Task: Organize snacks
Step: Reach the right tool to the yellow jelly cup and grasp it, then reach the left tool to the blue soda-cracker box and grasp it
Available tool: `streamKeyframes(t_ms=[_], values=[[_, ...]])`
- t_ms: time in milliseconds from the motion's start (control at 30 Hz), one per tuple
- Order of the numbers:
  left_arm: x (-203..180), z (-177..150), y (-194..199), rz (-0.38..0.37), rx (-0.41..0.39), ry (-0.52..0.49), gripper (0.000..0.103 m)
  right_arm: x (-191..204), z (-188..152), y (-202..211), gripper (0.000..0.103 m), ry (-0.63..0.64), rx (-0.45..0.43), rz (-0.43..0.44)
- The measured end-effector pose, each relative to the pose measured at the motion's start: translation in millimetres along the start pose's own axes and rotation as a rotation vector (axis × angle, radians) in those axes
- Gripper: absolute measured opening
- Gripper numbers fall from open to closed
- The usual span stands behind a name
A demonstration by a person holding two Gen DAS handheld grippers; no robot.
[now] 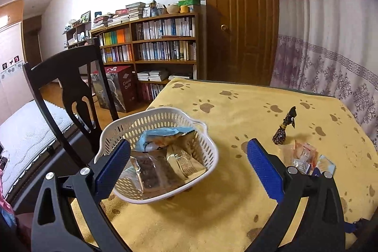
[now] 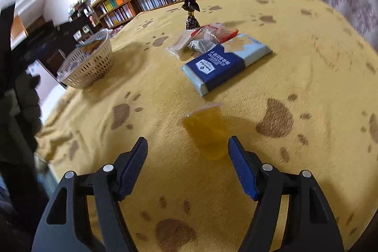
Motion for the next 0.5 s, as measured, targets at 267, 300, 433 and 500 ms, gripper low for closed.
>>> streamKeyframes(t_ms=[267, 300, 433, 500], values=[[-11, -1, 7, -0.017, -0.008, -0.029, 0.100, -6, 12, -19, 0.048, 0.075, -0.005, -0.122], [-13, -2, 8, -0.019, -0.009, -0.035, 0.100, -9, 14, -19, 0.043, 0.065, -0.008, -0.125], [-24, -4, 7, -0.036, -0.004, -0.056, 0.100, -13, 13, -13, 0.042, 0.041, -0.021, -0.118], [-32, -6, 5, -0.049, 0.004, -0.070, 0.100, -15, 13, -9, 0.042, 0.027, -0.034, -0.122]])
Point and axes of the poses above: each gripper's, at about its wrist camera, not at the fingertips, and y roughly against the way its jaws point, x to its left, z to its top, the point moved 5 cm from there along -y, roughly the way its jaws point, and after that the axes turned 14 degrees about z, right-handed, at the moved point
